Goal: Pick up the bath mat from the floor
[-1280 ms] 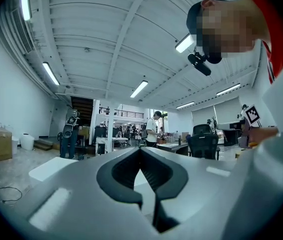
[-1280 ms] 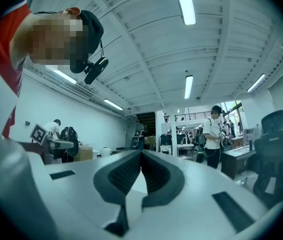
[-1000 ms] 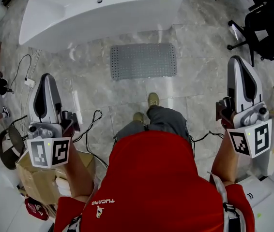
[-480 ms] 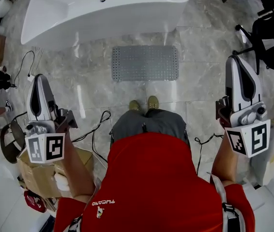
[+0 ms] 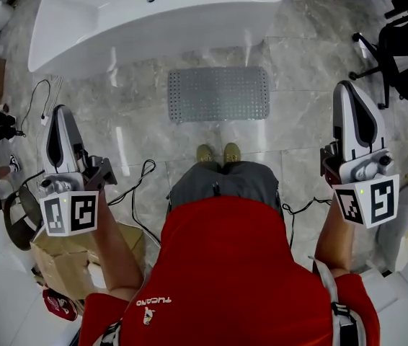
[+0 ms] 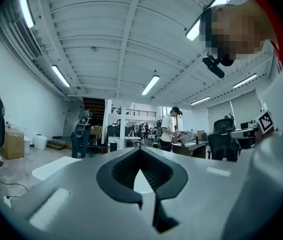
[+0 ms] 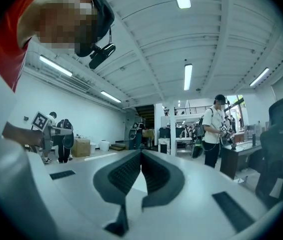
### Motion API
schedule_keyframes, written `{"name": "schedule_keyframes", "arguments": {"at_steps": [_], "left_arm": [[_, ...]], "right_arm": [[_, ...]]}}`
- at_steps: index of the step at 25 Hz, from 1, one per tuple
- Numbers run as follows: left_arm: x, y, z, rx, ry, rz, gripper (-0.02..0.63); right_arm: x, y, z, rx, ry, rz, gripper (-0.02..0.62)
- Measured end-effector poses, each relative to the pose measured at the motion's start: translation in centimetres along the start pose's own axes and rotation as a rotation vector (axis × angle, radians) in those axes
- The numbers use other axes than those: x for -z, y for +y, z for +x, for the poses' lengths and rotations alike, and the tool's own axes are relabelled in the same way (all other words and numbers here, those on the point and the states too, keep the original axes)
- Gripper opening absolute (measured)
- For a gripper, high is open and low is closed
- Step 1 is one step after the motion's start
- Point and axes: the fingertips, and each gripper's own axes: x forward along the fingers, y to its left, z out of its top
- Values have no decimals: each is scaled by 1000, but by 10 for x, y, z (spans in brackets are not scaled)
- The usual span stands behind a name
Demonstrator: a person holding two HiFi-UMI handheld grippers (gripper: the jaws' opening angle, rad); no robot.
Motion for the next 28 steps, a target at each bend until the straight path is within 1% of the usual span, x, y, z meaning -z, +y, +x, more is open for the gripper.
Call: {"name": "schedule_keyframes", "arguments": {"at_steps": [9,19,28], "left_arm": [[57,18,20,40,47,-9,5],[149,38,40,32,114,-8,5],[216,37,56,22,147,-16,5]], "right_arm": [[51,12,24,30,81,1,2],[127,8,40,59,135,9,2],[189,-6,44,86,160,18,2]]}}
